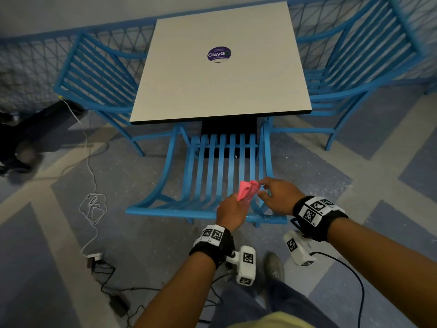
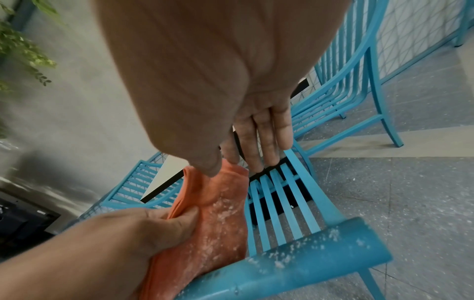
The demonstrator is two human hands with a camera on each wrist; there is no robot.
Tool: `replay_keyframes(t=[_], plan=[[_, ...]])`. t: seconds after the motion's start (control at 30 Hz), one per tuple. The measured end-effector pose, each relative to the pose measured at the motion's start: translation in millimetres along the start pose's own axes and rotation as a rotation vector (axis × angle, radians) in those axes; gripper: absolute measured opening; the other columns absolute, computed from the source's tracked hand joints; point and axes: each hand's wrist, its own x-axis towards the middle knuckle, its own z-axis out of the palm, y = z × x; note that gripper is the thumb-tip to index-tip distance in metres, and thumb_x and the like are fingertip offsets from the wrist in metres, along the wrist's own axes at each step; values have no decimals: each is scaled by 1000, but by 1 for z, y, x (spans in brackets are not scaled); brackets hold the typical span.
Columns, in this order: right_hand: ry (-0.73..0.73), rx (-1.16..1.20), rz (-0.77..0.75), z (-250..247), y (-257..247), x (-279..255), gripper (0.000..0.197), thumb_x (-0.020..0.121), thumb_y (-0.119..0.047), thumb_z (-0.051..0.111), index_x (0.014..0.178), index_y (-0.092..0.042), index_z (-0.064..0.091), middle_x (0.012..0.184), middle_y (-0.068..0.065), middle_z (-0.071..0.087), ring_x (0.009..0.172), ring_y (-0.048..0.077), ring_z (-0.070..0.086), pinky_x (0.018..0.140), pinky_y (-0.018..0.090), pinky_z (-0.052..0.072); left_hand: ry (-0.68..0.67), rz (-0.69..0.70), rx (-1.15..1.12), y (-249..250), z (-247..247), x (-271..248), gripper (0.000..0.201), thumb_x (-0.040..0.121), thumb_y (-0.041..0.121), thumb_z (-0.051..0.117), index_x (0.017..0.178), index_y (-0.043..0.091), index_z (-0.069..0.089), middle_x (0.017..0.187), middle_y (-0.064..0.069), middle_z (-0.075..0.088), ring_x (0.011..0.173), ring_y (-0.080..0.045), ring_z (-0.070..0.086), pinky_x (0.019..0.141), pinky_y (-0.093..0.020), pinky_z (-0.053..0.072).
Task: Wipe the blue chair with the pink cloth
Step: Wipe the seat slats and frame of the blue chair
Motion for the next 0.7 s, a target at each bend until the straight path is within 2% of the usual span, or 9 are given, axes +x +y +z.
replay_keyframes(t=[0.07,0.2,0.23,0.33,0.4,0.47,0.53,0.6,0.7], plan=[[-4,-7,16,-2,6,-1,46,99,-41,49,140,-20,49,133,9,62,118,27,60,98,39,46,-19,-30,-101,9,-4,1,80,89,87,43,82,13,71,72,-2,70,66,-23,64,67,-36,51],[-39,-4,72,-6,21,-4,53,98,-42,50,145,-17,44,138,11,59,124,29,57,103,40,45,24,-113,-208,0,-31,17,42,109,45,47,99,12,71,90,-11,77,78,-28,74,79,-45,66],[-54,1,81,-6,24,-5,53,98,-42,50,145,-17,43,138,11,59,124,29,57,103,40,46,53,-119,-230,-1,-43,17,43,109,47,45,99,14,71,91,-12,78,78,-30,77,77,-45,67],[-74,-1,88,-4,32,-9,53,98,-42,52,144,-18,44,137,10,60,121,27,59,101,40,47,171,-48,-178,-9,-89,12,69,98,78,36,109,21,74,98,-10,80,71,-25,75,65,-33,61],[-76,-4,91,-2,36,-11,53,97,-43,53,143,-19,44,137,9,60,121,27,59,100,39,48,209,3,-55,-18,-114,8,84,91,89,32,115,20,75,107,-13,79,83,-29,75,81,-35,57],[-78,-9,93,-1,38,-11,53,96,-44,54,143,-19,45,136,9,61,120,27,59,100,39,48,222,12,45,-31,-130,5,83,90,89,35,105,19,77,99,-14,79,90,-34,74,82,-38,53],[-83,-18,91,0,39,-11,53,96,-44,54,142,-19,46,136,9,61,120,27,59,101,40,47,208,-37,139,-53,-130,6,82,87,92,36,92,19,74,86,-7,75,79,-29,70,77,-38,51],[-88,-19,86,1,38,-11,53,96,-45,54,142,-19,46,136,9,60,121,27,58,101,40,47,183,-81,227,-81,-115,14,70,94,83,41,90,20,70,83,-4,72,74,-25,66,71,-36,47],[-102,-13,82,2,34,-11,54,96,-44,54,143,-20,45,139,10,58,123,27,57,103,41,46,181,-75,332,-103,-79,28,32,103,52,45,111,31,67,96,0,76,93,-28,74,83,-43,58]])
